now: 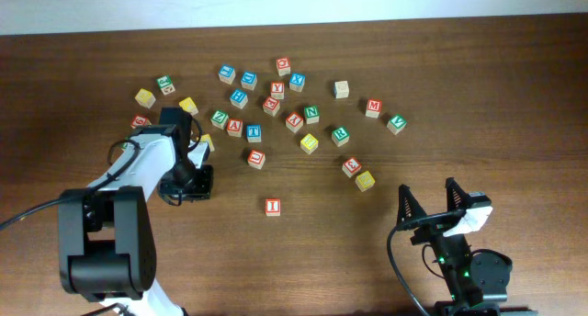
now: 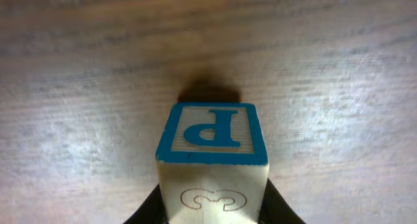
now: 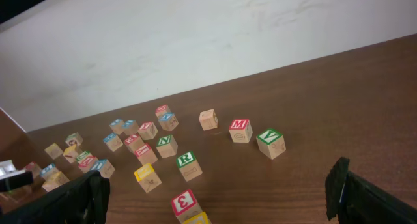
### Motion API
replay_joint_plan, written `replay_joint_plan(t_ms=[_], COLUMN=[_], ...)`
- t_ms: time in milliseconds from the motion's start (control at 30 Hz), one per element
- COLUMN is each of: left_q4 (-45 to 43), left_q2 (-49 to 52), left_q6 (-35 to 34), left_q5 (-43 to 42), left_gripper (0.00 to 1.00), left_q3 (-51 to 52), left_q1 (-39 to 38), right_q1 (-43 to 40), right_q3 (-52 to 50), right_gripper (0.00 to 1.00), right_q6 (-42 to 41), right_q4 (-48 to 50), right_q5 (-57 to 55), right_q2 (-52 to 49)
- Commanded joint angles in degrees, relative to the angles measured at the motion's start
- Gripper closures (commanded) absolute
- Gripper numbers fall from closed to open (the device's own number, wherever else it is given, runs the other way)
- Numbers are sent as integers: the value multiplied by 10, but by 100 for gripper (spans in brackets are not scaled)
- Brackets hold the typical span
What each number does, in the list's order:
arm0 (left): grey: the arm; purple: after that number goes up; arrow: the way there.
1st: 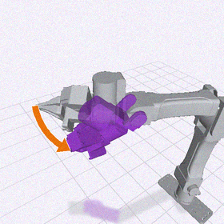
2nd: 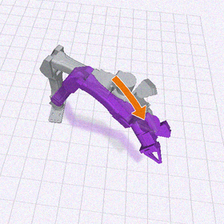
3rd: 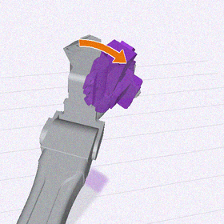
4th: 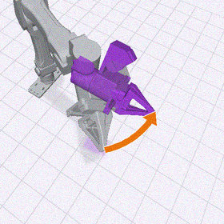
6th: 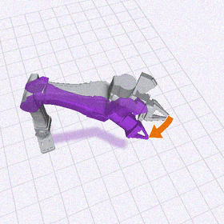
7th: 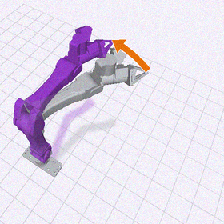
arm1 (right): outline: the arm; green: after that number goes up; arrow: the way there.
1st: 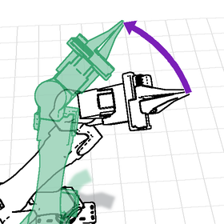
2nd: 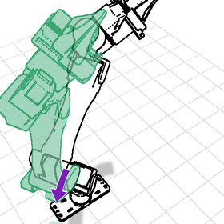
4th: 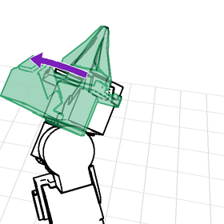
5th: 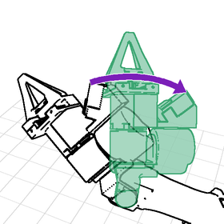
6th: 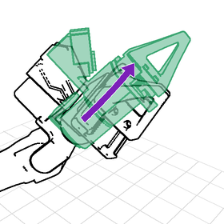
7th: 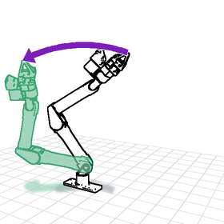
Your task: Spell out ICRA
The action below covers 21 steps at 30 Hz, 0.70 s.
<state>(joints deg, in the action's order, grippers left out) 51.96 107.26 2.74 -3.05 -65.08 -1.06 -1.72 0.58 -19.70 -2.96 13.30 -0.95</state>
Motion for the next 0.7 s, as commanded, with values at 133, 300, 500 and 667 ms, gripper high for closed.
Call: replay_joint_plan(t_ms=[133,300,500,667], left_q4=[139,216,300,410], left_q2=[-1,-1,-1,-1], left_q6=[-2,-2,-18,-32], left_q5=[-29,-120,-154,-151], left_gripper=[84,84,86,86], left_q3=[-53,-63,-62,-62], left_q1=[0,0,-34,-101], right_q1=[2,2,2,2], right_q3=[-3,-3,-3,-3], right_gripper=[2,2,2,2], right_q6=[-1,-1,-1,-1], right_q4=[-3,-3,-3,-3], right_q5=[-5,-5,-5,-5], right_q2=[2,2,2,2])
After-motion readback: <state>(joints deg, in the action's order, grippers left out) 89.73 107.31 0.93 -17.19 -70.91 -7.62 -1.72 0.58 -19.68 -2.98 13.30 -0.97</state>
